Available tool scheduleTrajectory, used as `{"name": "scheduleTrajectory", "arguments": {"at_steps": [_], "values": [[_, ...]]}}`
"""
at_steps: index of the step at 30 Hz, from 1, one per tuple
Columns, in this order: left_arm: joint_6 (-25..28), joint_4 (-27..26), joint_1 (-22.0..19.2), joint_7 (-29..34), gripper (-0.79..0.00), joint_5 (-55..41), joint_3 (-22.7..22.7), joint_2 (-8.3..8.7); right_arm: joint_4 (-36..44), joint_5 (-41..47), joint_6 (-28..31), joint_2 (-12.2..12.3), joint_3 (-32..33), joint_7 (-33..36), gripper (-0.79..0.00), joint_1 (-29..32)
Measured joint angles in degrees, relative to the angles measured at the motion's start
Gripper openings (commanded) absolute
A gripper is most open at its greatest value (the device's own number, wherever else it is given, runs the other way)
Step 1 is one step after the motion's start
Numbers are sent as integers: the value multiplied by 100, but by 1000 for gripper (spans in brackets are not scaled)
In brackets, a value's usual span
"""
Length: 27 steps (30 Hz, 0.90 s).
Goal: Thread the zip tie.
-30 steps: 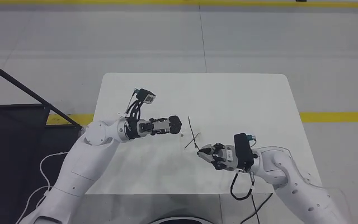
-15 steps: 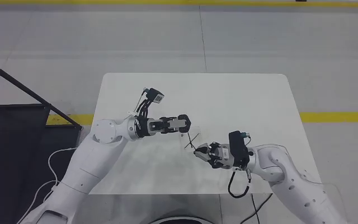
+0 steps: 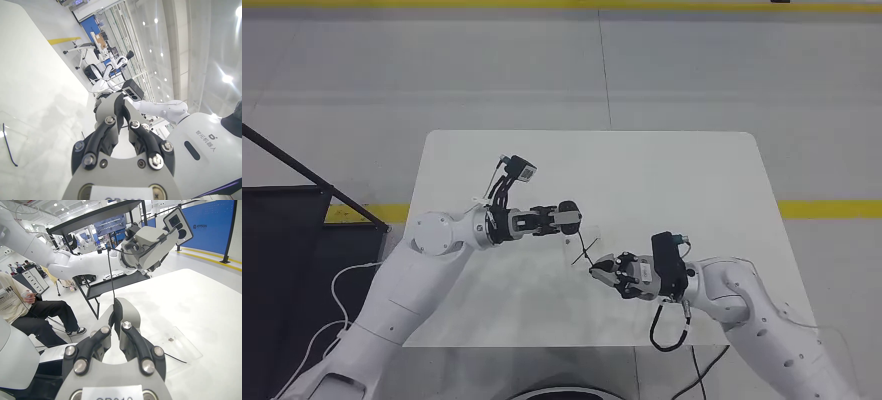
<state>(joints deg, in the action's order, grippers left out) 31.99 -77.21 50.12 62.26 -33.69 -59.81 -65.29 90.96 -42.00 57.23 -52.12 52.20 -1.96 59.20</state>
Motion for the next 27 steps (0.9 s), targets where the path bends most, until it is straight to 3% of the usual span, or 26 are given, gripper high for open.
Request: {"name": "scheduleTrajectory", "arguments": {"at_steps": [27], "values": [[177,15,198,-384,-785,300,-426,29,459,-304,77,83,259,-395,-785,347]]}}
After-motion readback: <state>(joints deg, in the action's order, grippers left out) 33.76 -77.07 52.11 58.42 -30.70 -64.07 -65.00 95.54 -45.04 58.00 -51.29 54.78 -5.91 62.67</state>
